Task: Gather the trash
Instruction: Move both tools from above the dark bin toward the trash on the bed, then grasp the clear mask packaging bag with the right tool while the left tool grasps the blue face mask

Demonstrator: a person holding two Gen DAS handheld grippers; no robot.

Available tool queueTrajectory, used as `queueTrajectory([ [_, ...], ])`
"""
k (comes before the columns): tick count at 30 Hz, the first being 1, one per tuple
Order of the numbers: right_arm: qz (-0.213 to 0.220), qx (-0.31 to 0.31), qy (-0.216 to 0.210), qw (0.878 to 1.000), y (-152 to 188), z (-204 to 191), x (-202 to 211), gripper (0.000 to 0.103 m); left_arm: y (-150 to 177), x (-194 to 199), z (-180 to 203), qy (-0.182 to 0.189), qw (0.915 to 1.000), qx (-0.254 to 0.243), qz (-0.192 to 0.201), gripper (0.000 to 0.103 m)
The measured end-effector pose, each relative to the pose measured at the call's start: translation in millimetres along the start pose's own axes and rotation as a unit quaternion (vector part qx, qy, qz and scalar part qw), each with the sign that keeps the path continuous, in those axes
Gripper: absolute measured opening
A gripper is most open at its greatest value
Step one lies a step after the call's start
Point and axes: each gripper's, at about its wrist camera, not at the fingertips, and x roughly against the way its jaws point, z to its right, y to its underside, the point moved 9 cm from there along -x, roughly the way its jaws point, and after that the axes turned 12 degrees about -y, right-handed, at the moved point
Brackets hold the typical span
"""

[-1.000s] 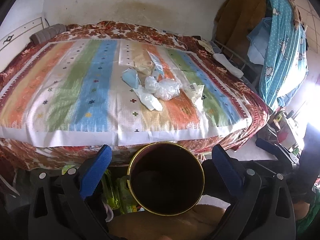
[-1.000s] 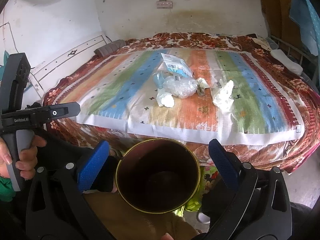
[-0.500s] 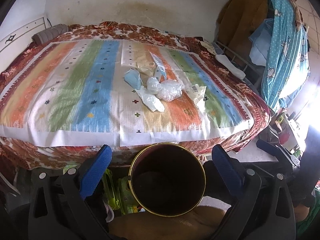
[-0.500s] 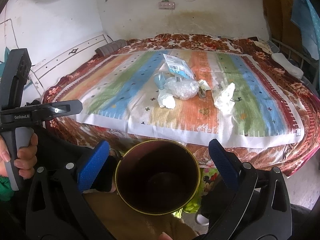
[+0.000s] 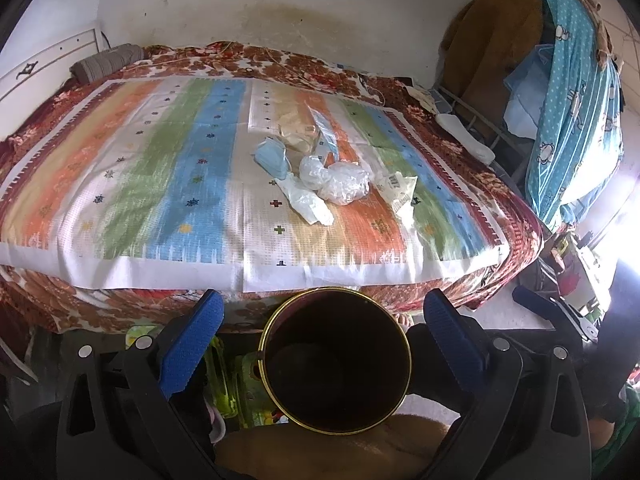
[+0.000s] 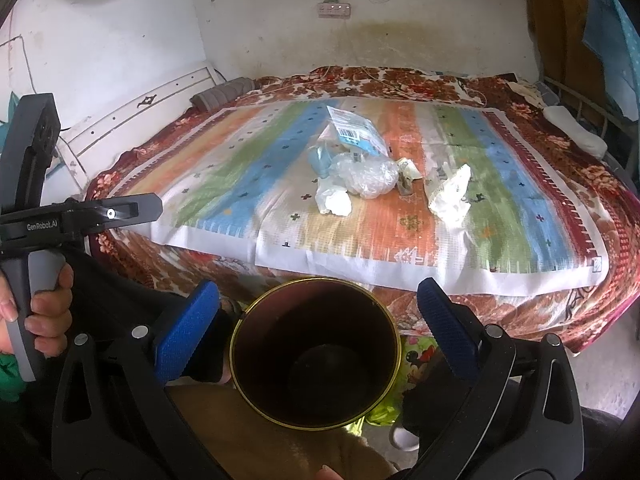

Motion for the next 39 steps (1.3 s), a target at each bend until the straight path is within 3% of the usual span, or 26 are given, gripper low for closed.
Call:
queueTrajectory([
  [24, -0.005, 0.002, -0.011, 1.0, -2.1, -6.9, -3.1, 0.094, -7.4, -3.6, 0.2, -0.011, 0.9999, 0.0, -0.006, 0.097],
  [39, -0.007, 0.06, 0.016, 0.998, -50.3, -1.9, -25.0, 0.094, -53.9, -30.5, -4.5, -0.016, 0.9994, 0.007, -0.028, 0.097],
])
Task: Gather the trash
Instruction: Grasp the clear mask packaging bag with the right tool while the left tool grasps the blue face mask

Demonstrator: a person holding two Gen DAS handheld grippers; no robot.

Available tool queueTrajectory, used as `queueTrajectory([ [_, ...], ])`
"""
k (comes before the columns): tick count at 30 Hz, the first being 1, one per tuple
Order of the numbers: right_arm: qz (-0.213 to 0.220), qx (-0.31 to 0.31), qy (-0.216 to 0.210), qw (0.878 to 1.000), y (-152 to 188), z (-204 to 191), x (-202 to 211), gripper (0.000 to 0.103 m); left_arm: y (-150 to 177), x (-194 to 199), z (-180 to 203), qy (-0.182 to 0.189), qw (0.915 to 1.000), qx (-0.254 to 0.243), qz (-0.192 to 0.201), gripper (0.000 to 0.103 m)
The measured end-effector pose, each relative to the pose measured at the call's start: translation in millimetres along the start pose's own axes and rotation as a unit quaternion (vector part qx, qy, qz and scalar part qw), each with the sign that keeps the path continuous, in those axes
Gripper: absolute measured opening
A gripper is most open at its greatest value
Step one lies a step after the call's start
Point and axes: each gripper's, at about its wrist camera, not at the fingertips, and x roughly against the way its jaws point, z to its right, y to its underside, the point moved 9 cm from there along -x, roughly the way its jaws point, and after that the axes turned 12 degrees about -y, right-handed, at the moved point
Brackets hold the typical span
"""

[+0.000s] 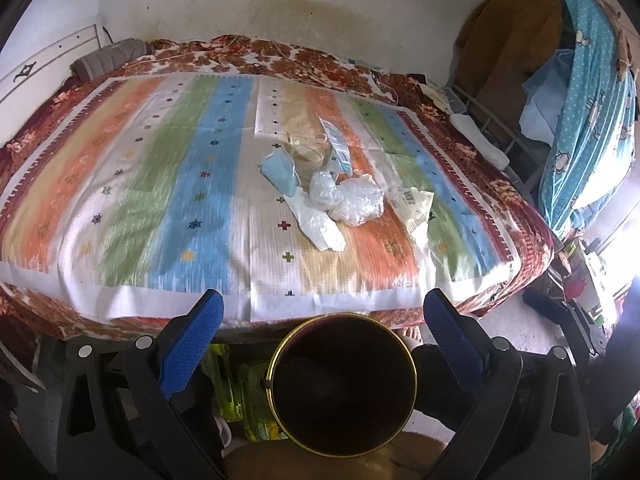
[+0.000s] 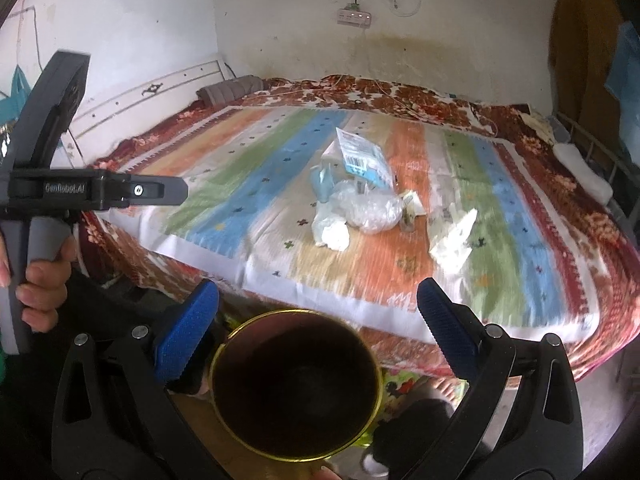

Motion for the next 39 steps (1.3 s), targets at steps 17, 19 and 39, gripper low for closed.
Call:
queueTrajectory([
  [17, -0.002, 0.042, 0.041, 0.998, -56.1, 22.7, -43.6, 0.094, -70.3, -57.0, -22.1, -0.004, 0.9982, 0.049, -0.033, 0.097],
  [19, -0.006, 0.042, 0.043, 0.998, -58.6, 25.4, -50.8, 0.094, -77.0, -66.1, -27.7, 0.001, 0.9971, 0.066, -0.038, 0.097],
  [39, -0.036, 0.063, 0.073, 0.995, -86.9, 47.0, -136.7, 0.094, -122.8, -145.5, -50.3, 0.019, 0.9954, 0.086, -0.037, 0.097],
])
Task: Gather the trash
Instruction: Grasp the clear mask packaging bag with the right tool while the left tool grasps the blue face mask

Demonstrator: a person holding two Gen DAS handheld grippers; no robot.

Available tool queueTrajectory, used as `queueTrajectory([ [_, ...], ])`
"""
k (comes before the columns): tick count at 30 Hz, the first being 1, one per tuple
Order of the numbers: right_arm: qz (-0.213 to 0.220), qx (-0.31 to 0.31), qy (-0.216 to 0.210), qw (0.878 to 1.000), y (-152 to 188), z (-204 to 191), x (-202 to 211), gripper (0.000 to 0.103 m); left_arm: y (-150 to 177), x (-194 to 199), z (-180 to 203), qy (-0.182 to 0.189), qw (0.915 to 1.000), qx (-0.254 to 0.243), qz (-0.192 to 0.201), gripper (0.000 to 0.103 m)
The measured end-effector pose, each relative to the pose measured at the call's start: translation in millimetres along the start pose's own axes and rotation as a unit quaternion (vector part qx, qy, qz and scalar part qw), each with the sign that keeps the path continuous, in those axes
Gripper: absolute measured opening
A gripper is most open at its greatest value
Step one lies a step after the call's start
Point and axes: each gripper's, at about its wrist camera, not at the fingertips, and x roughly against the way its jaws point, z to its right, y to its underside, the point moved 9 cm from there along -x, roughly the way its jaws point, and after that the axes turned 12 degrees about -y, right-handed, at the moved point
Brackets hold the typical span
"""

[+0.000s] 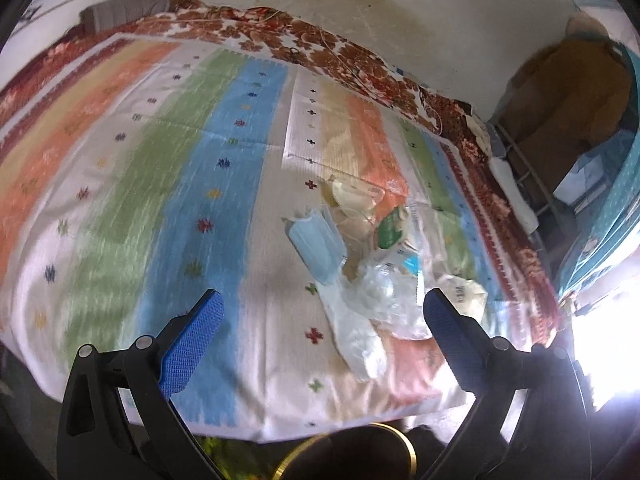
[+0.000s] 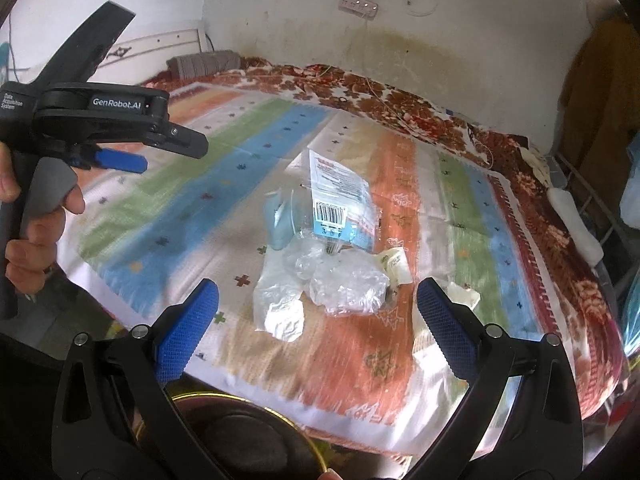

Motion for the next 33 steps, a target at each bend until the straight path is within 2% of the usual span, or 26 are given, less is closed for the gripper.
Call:
queueTrajectory([
  [9, -0.015, -0.005, 0.009, 1.0, -6.9, 7.9, -39.4, 0.094, -7.3, -24.7, 3.8, 0.037, 0.9991, 0.005, -0.019, 0.097],
  [11, -0.014, -0.009, 0.017, 1.0, -9.1, 13.4, -48.1, 0.094, -8.4, -31.1, 4.2, 0.037, 0.999, 0.005, -0.024, 0.097],
  [14, -0.012, -0.02, 0.025, 0.999, -12.7, 21.5, -61.9, 0.092, -14.1, -36.2, -0.2, 0.02, 0.9998, 0.003, -0.01, 0.097],
  [18, -0.017, -0.025, 0.025, 0.999, -16.7, 26.2, -78.7, 0.091, -17.2, -45.7, -4.1, 0.025, 0.9996, 0.009, -0.014, 0.097],
  [27, -0.023, -0.042, 0.038, 0.998, -23.0, 40.9, -105.7, 0.075, -22.4, -72.0, -9.0, 0.019, 0.9995, 0.009, -0.024, 0.097],
  [29, -0.034, -0.048, 0.029, 0.998, -24.3, 40.7, -113.8, 0.061, -22.8, -78.3, -7.1, 0.018, 0.9994, 0.008, -0.03, 0.097],
  [31, -0.037, -0.049, 0.027, 0.998, -27.2, 41.8, -118.9, 0.053, -23.5, -84.0, -3.6, 0.019, 0.9992, 0.007, -0.034, 0.097],
  [33, -0.041, -0.05, 0.029, 0.998, -28.2, 45.2, -124.5, 0.05, -25.8, -89.6, -0.3, 0.02, 0.9991, 0.01, -0.036, 0.097],
])
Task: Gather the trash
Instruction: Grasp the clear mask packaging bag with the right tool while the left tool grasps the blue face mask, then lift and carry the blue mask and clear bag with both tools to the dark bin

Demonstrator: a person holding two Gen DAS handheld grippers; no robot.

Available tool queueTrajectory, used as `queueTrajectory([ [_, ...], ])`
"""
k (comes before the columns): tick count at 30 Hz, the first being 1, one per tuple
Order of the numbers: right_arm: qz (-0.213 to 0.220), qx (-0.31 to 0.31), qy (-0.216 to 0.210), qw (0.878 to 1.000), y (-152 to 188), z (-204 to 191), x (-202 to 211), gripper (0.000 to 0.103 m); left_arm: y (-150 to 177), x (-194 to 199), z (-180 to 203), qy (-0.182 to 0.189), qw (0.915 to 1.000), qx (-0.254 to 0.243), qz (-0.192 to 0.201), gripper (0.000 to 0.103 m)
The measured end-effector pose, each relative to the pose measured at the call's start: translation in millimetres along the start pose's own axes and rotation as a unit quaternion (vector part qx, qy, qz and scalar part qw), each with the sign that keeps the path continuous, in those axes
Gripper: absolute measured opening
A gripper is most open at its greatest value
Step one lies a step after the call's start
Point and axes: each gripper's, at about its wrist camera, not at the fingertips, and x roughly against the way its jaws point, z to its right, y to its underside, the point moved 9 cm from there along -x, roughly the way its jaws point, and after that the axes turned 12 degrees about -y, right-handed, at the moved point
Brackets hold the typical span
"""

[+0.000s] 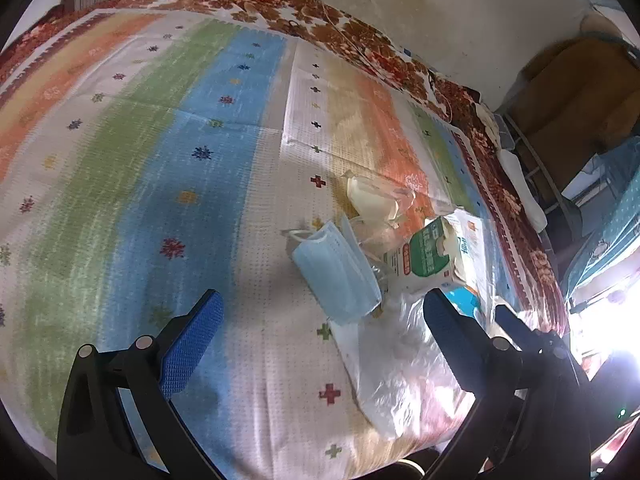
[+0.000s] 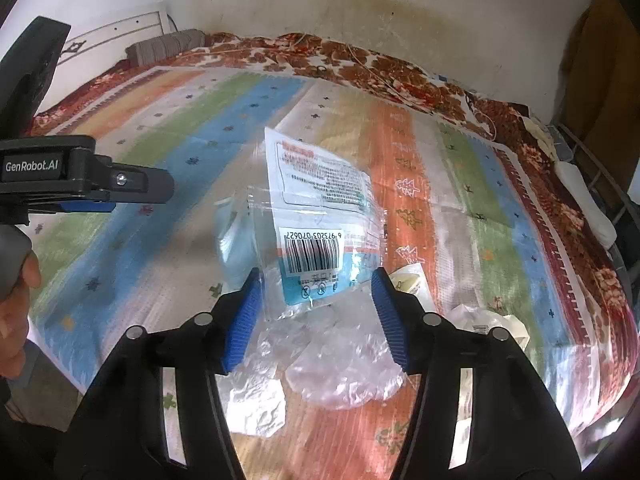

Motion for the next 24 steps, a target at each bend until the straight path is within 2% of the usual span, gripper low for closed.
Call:
queueTrajectory([
  [5, -0.006, -0.01, -0.001, 1.0, 0.9, 6.1, -8.7, 0.019, -1.5, -16.4, 4.0, 0.0, 0.9999, 0.011, -0.01, 0.097],
  [8, 0.0, -0.023, -0.001, 1.0, 0.8, 13.0, -6.3, 0.008, 0.9, -26.9, 6.4, -0.004, 0.9998, 0.011, -0.017, 0.093],
  [11, 0.003, -0.045, -0.009, 0.999, 0.8, 22.3, -2.1, 0.003, 2.3, -36.8, 10.9, -0.008, 0.9997, 0.009, -0.023, 0.089],
  [17, 0.006, -0.103, -0.03, 0.994, 3.5, 44.0, 4.4, 0.001, 5.9, -49.9, 30.8, -0.004, 0.9997, -0.011, -0.023, 0.068],
  [20, 0.009, -0.109, -0.033, 0.993, 4.5, 49.2, 7.8, 0.001, 8.2, -54.7, 40.2, -0.012, 0.9993, -0.029, -0.023, 0.045],
  [21, 0.01, -0.108, -0.033, 0.994, 4.5, 49.9, 9.0, 0.001, 9.3, -56.2, 41.0, -0.025, 0.9988, -0.037, -0.021, 0.025],
  [22, 0.01, -0.105, -0.032, 0.994, 4.6, 50.6, 10.4, 0.001, 10.6, -58.7, 38.8, -0.059, 0.9967, -0.052, -0.02, 0.011],
  [23, 0.012, -0.099, -0.028, 0.995, 4.5, 52.0, 13.0, 0.001, 11.8, -59.7, 37.4, -0.072, 0.9954, -0.06, -0.021, 0.006],
  [24, 0.014, -0.095, -0.027, 0.995, 3.8, 52.8, 15.0, 0.0, 12.0, -58.3, 37.0, -0.069, 0.9955, -0.062, -0.019, 0.004],
])
